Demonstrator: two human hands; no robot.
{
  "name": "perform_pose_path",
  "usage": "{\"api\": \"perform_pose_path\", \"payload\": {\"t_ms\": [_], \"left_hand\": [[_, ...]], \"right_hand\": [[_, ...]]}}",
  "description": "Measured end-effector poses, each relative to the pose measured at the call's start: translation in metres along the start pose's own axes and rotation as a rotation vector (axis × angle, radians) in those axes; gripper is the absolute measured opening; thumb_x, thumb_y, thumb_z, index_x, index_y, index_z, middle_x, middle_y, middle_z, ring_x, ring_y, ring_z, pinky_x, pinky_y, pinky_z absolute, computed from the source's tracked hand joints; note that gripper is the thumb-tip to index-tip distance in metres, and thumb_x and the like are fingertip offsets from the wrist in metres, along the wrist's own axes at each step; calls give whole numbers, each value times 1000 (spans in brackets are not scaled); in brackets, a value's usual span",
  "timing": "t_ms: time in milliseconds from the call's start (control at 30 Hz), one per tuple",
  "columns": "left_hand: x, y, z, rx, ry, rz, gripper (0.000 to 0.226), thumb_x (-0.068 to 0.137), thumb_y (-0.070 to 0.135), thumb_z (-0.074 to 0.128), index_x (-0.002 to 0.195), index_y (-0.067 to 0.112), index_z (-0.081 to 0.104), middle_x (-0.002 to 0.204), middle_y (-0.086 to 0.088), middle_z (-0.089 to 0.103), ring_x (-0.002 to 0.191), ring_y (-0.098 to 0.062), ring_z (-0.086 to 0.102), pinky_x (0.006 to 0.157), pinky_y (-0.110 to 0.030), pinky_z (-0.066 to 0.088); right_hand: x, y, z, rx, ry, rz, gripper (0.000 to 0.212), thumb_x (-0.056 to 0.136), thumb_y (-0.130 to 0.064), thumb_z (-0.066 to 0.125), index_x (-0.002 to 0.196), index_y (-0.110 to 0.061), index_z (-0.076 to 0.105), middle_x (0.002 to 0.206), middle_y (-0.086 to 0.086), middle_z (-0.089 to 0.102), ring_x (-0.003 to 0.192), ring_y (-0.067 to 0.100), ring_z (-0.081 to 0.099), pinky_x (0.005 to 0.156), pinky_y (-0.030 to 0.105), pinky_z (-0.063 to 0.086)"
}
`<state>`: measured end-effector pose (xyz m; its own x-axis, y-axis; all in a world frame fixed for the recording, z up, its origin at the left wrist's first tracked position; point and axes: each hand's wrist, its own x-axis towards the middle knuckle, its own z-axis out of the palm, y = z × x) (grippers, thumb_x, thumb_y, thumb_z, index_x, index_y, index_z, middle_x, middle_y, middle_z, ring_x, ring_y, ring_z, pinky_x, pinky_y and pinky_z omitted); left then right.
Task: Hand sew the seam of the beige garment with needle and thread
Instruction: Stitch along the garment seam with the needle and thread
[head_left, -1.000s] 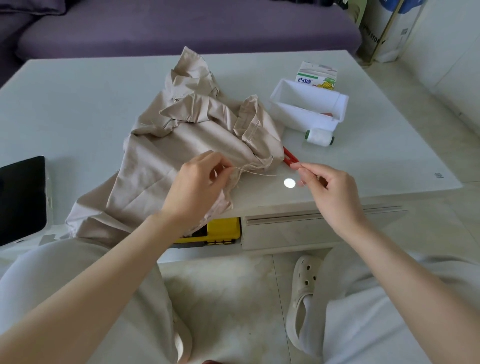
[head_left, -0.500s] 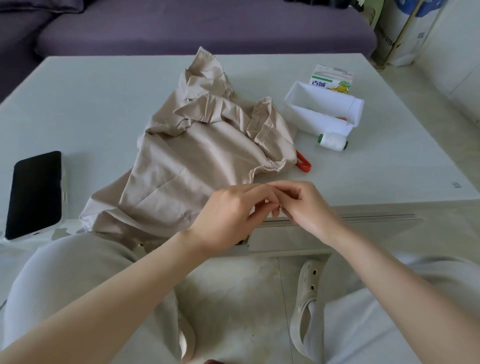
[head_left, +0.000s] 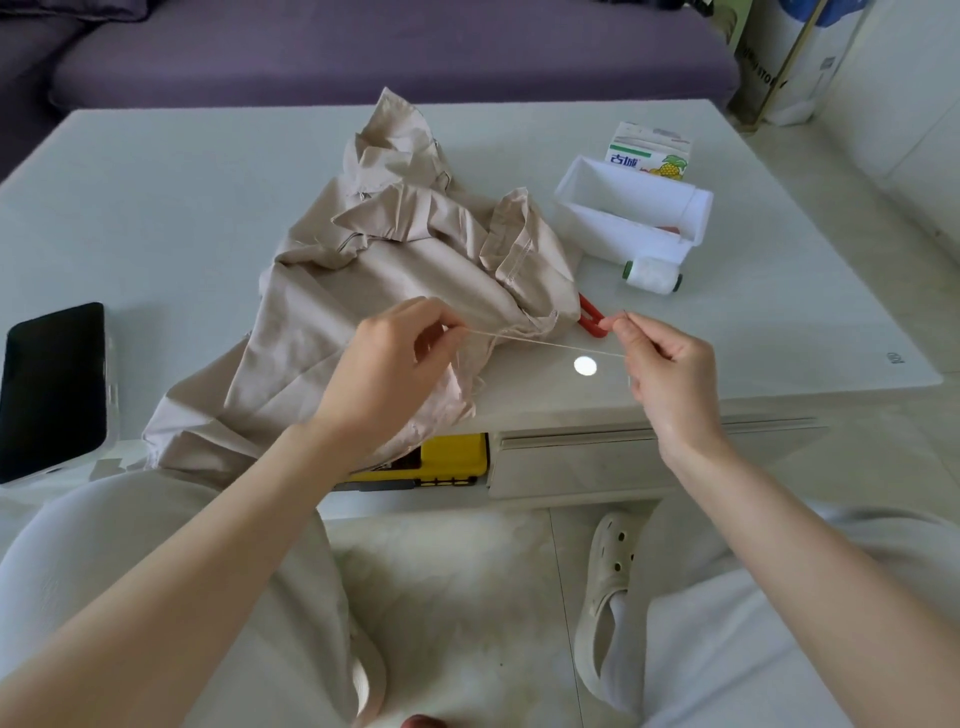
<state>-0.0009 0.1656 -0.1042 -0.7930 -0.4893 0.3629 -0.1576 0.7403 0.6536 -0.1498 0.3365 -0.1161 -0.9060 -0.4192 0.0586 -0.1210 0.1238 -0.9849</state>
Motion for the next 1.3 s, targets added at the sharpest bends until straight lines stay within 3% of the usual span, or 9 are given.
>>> {"api": "perform_pose_path", "payload": {"t_ms": [167,400,567,733,933,1000,1100,1200,1300], "left_hand": [[-7,13,4,-42,-23,104,10,92,16,55,87,10,61,82,8,52,74,0,49,68,-10,38],[-38,35,27,-122,-430,356,14,92,19,50,92,10,62,83,10,57,76,1,48,73,-8,36],[-57,31,46,-174,-622,362,8,95,12,52,93,10,60,84,3,59,73,-7,51,67,-21,43],[-68,32,47,-241,-722,311,10,96,14,53,96,10,62,83,12,55,68,7,47,66,-11,37],[-69,27,40,-184,-588,379,10,95,18,56,96,12,64,87,4,62,72,-10,56,63,-32,50],[-70,26,40,-152,-540,447,10,94,15,57,95,10,66,91,0,59,75,-13,56,64,-33,49],[-71,27,37,-135,-453,519,12,93,13,57,96,7,67,95,-6,57,83,-19,55,70,-31,48],[-63,27,29,-84,-236,523,14,90,10,54,98,5,65,99,-8,56,88,-21,54,77,-28,46],[-47,21,26,-29,-9,278,19,88,8,53,106,14,54,103,4,46,93,-13,48,81,-18,41]], "right_hand": [[1,9,-1,-87,14,35,17,95,-18,56,90,-21,72,40,-14,28,44,6,23,45,18,22],[-3,12,0,-160,-54,-11,19,95,-21,56,82,-27,69,40,-13,37,45,4,35,51,15,32],[-3,12,6,-206,-111,-32,21,96,-23,53,83,-28,67,42,-14,45,47,3,41,53,13,35],[-9,6,15,-326,-260,-35,29,101,-22,41,77,-25,58,59,-8,63,45,6,41,48,17,35],[-27,-11,30,-173,-806,253,30,105,-24,28,83,-13,45,90,0,75,45,9,49,44,18,37],[-30,-15,32,-57,-890,339,27,105,-25,30,87,-14,47,86,-2,74,45,7,41,44,16,32],[-26,-14,33,165,-846,397,24,103,-21,34,89,-14,51,57,-10,50,42,4,27,42,15,21],[-20,-11,32,191,-725,353,23,102,-23,38,86,-17,54,54,-12,34,44,3,24,40,12,23],[-19,-10,29,229,-677,332,23,101,-21,40,85,-17,55,53,-12,32,46,3,23,38,12,22]]}}
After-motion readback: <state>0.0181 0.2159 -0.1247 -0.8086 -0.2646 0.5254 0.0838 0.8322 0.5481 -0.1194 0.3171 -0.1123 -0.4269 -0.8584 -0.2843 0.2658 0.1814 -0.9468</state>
